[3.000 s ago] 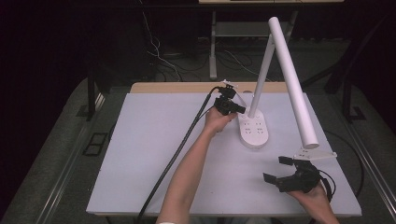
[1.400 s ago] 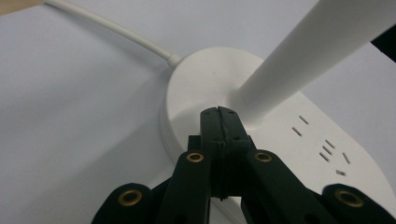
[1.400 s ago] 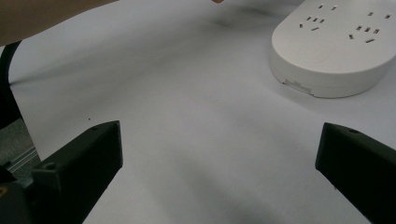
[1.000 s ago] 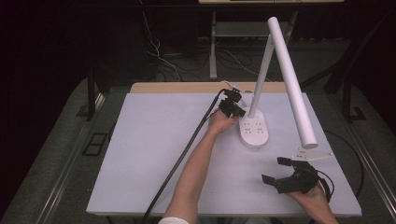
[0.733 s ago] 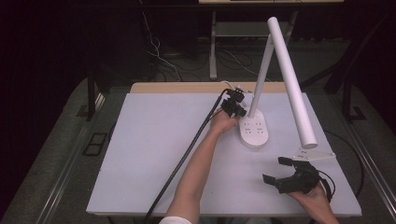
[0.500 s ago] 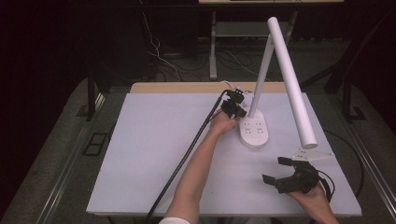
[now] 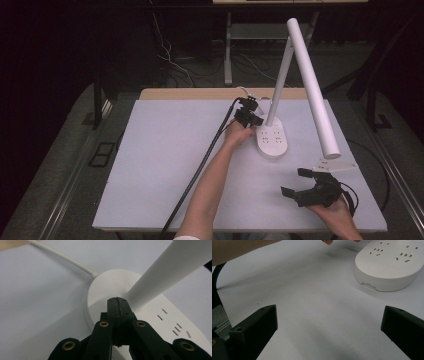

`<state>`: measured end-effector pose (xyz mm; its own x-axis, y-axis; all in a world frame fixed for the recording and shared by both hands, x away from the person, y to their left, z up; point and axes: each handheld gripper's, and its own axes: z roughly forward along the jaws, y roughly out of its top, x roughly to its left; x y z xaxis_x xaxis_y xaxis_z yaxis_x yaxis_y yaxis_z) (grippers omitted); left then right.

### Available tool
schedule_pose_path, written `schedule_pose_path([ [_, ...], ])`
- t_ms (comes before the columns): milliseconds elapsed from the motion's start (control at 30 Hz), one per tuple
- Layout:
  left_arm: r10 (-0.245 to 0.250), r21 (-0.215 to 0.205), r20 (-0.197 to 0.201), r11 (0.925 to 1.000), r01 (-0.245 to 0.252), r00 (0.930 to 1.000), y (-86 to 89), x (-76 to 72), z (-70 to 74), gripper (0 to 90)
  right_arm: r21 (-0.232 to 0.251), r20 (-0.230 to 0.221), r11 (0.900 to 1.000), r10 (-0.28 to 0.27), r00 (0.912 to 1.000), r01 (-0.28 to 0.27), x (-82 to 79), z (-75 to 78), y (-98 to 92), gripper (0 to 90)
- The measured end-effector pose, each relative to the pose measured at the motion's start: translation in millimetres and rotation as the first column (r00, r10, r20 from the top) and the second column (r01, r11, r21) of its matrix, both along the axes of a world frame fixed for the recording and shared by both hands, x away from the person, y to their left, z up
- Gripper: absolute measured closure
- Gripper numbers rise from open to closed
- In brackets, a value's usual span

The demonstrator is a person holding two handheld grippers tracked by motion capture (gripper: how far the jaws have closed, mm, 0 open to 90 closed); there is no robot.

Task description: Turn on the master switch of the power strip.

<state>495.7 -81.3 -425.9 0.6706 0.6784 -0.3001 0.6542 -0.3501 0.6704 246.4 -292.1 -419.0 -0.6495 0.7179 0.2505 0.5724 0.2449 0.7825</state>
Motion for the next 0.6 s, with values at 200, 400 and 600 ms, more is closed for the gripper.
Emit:
schedule_pose_path([
  [200, 0.019, -0.069, -0.035, 0.9974, -0.021, 0.9992, 9.5, -2.6, -2.5, 89.6, -0.006, 0.001, 1.000, 0.002, 1.0000, -0.002, 0.4, -0.6, 1.1, 0.2],
  [400, 0.018, -0.085, -0.013, 0.9962, -0.019, 0.9997, 25.7, -4.6, -5.8, 88.6, -0.005, 0.000, 1.000, 0.002, 1.0000, -0.002, 0.8, -0.7, 0.6, 0.2],
  [600, -0.002, -0.125, 0.033, 0.9921, 0.006, 0.9995, 42.0, -9.1, -2.8, 86.2, -0.009, -0.006, 1.000, 0.001, 1.0000, -0.001, 1.1, -1.0, 1.3, 0.2],
])
